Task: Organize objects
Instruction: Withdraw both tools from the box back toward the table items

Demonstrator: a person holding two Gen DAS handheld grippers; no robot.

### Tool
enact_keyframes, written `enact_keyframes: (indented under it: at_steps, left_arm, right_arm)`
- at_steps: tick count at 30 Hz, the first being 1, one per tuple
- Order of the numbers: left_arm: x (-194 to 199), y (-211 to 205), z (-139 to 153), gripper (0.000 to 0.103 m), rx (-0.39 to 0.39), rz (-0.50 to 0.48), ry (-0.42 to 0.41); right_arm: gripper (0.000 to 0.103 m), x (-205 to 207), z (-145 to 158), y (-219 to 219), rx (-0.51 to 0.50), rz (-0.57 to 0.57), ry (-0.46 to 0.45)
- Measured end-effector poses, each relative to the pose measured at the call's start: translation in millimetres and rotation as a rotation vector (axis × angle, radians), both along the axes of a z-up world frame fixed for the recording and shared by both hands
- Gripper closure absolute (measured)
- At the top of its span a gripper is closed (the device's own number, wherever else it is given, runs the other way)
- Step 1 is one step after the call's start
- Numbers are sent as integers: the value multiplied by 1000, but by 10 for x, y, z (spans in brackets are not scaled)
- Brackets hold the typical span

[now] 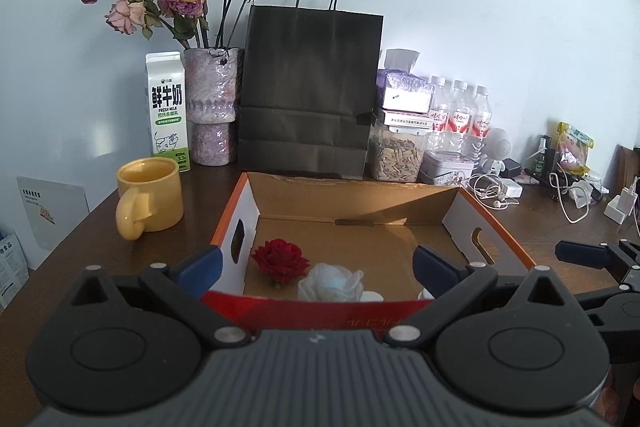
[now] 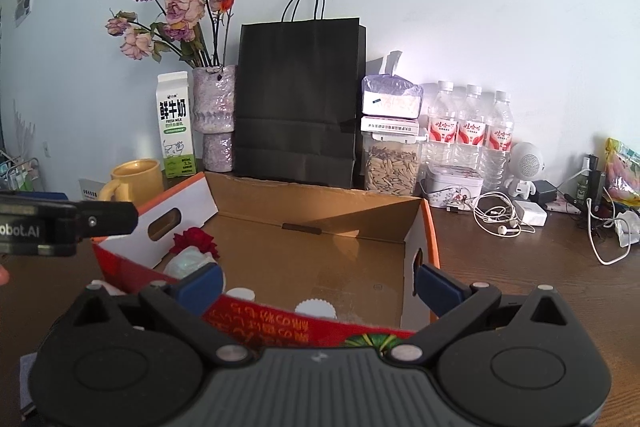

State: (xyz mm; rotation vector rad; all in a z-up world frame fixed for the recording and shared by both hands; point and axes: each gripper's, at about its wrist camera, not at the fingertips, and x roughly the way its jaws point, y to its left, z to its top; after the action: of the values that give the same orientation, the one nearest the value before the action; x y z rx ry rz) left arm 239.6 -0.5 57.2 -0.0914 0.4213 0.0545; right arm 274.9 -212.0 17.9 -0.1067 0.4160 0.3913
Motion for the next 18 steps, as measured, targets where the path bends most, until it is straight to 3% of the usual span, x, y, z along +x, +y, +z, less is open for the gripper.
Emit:
enact_keyframes:
  at_steps: [18]
  left_arm:
    - [-774,86,-227,0,7,-7,35]
  right_arm:
    - [0,-803,-179,-304,-5,11,21]
